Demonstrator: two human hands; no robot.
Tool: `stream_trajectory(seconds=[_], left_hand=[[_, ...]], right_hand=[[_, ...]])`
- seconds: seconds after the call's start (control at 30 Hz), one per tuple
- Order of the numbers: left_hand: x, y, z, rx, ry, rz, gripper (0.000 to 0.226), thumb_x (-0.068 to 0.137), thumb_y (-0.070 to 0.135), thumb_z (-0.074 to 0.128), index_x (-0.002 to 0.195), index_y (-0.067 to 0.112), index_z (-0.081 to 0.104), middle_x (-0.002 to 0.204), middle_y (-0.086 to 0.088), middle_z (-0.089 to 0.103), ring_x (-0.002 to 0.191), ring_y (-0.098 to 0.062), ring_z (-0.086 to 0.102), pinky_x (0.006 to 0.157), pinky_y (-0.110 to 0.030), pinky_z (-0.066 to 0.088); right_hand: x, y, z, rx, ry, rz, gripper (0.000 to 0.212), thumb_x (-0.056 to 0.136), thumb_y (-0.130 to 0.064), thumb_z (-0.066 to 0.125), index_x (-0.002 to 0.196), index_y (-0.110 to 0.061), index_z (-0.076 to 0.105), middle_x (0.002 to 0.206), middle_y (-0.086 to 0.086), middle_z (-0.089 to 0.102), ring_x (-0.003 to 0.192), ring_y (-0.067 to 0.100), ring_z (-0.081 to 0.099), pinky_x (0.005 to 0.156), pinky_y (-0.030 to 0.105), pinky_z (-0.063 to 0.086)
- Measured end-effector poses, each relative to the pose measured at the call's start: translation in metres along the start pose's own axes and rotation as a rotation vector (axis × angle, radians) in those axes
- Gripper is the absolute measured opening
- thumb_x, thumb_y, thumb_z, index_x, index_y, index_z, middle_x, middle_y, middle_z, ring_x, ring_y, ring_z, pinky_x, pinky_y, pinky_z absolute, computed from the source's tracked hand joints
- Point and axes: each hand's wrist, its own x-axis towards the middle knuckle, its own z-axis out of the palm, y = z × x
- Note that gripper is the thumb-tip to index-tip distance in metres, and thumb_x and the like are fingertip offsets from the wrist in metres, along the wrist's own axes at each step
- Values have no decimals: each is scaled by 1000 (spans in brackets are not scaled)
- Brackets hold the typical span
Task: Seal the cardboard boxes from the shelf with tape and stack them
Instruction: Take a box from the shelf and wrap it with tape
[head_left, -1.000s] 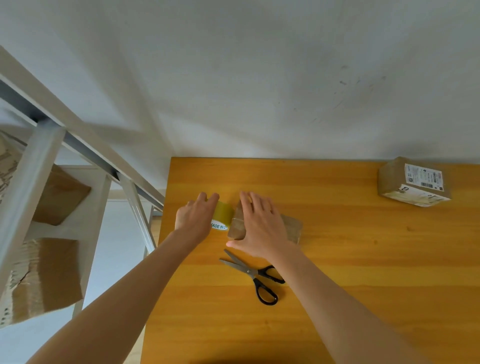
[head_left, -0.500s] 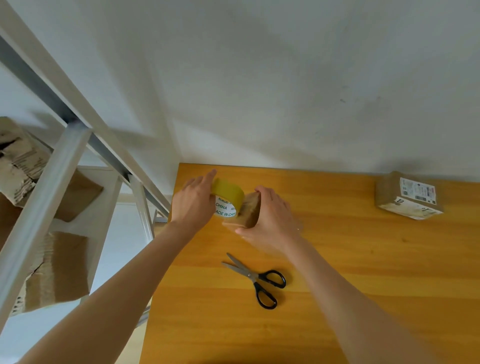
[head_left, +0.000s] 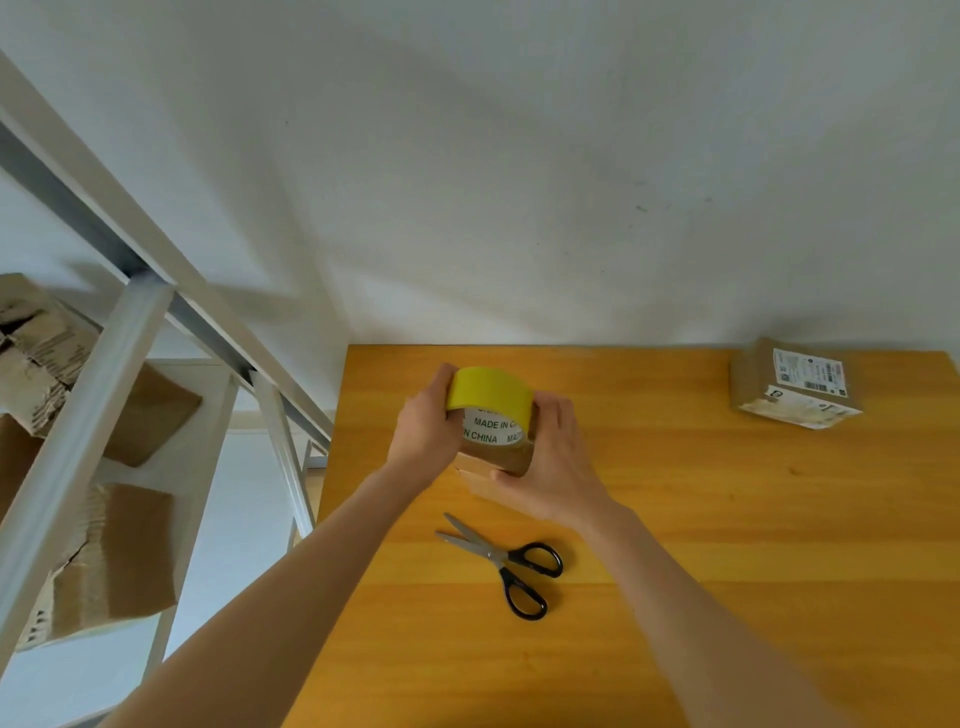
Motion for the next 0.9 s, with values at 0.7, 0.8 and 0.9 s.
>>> stream_trajectory(seconds=[0.7,0.8,0.9], left_hand=[[17,22,-26,1021,-45,239,61,84,16,69,133,23,31,111,-10,47,64,-17,48,49,-26,35],[19,17,-14,1054,-83,235,66,82,13,72,129,25,27,111,-10,45,67,-17,48,48,-26,36],[21,10,-1,1054,-126,213,68,81,11,72,128,26,25,111,-10,43,66,-16,44,48,-25,37]], right_hand=[[-16,63,-41,-46,-42,-4,96,65,-47,85,139,-21,31,133,-5,31,112,6,31,98,23,31],[-20,70,-44,-12,-57,15,97,65,-46,86,140,-21,30,133,-6,30,113,6,33,100,25,33],[-24,76,-45,5,-76,34,98,65,-47,86,140,-22,28,132,-9,28,115,7,34,100,27,36]])
